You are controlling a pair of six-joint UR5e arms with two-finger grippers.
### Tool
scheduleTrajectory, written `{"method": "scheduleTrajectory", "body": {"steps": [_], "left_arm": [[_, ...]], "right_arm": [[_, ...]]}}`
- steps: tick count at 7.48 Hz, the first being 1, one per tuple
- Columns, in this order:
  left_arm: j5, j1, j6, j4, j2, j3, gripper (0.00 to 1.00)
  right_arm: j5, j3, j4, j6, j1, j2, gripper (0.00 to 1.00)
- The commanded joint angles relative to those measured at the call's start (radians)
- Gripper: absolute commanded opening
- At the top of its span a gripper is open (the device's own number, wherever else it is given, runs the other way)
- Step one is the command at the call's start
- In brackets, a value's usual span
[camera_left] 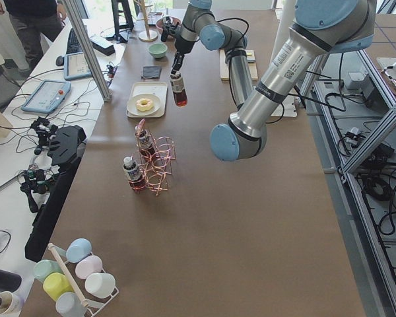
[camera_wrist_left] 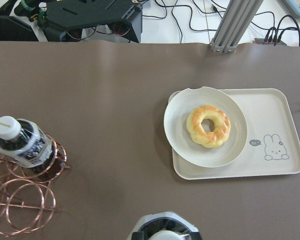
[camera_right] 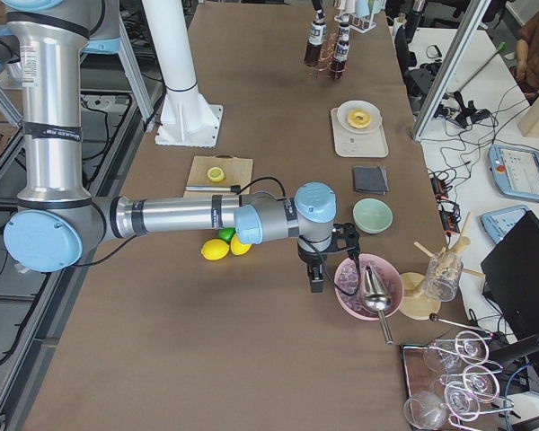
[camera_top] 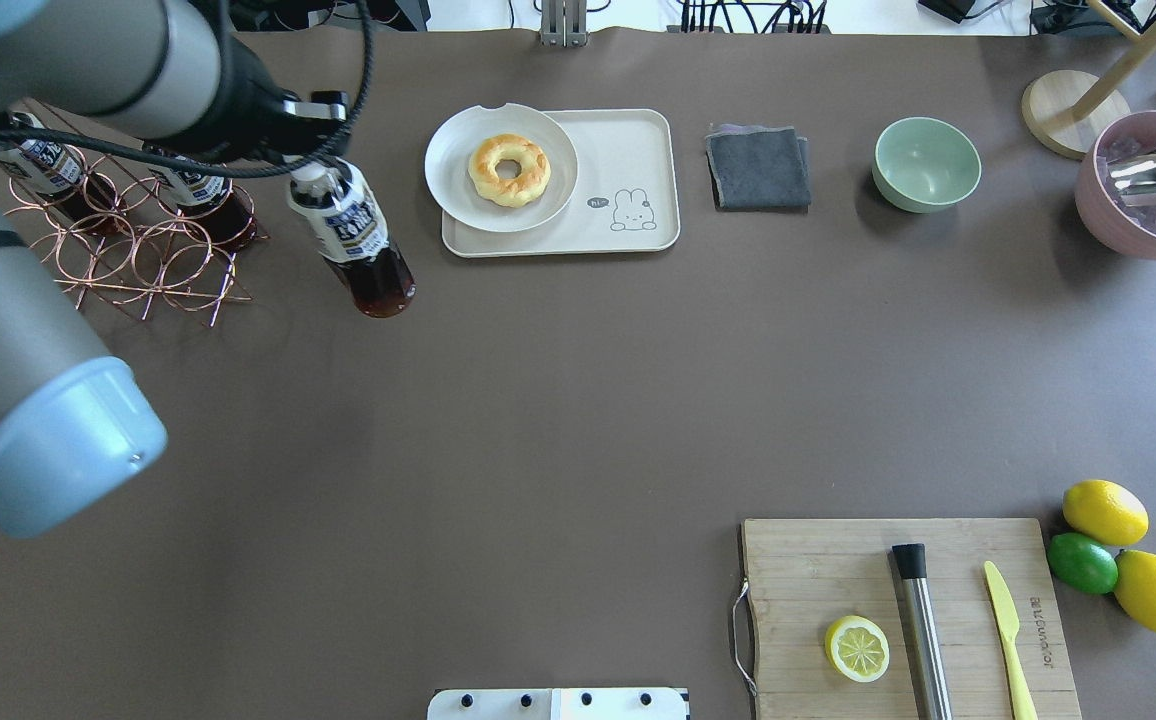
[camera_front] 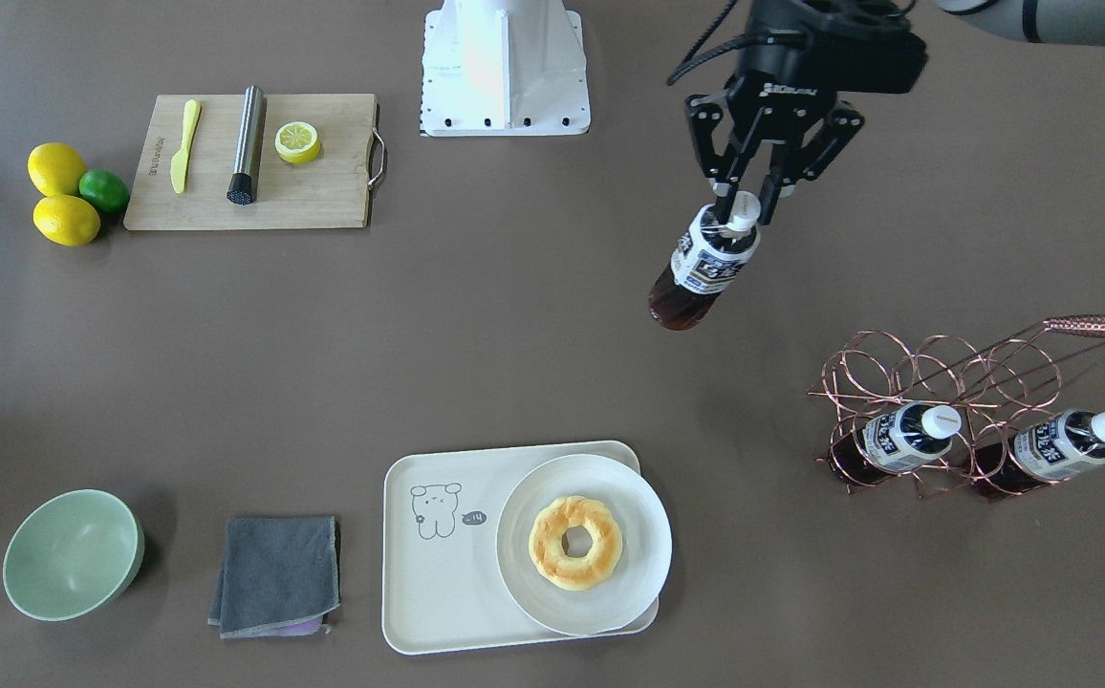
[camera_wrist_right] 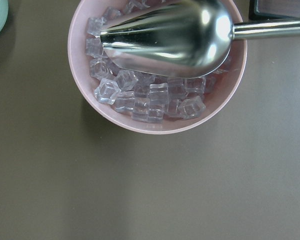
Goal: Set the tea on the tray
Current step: 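Carry the bottle with the left gripper and set it on the table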
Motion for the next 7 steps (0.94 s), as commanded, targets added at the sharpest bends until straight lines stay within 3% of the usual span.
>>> {"method": "scheduleTrajectory", "body": {"steps": [1, 3, 7], "left_arm": [[0.166, 0.211, -0.21, 0.058, -0.145, 0.069, 0.0], [0.277, 0.328, -0.263, 0.057, -0.185, 0.107, 0.0], [0.399, 0.431, -0.287, 0.057, -0.19, 0.142, 0.0]], "right_arm": [[-0.007, -0.002, 0.0, 0.0, 0.0, 0.008, 1.0], [-0.004, 0.001, 0.0, 0.0, 0.0, 0.006, 1.0], [-0.004, 0.004, -0.001, 0.0, 0.0, 0.008, 1.0]]}}
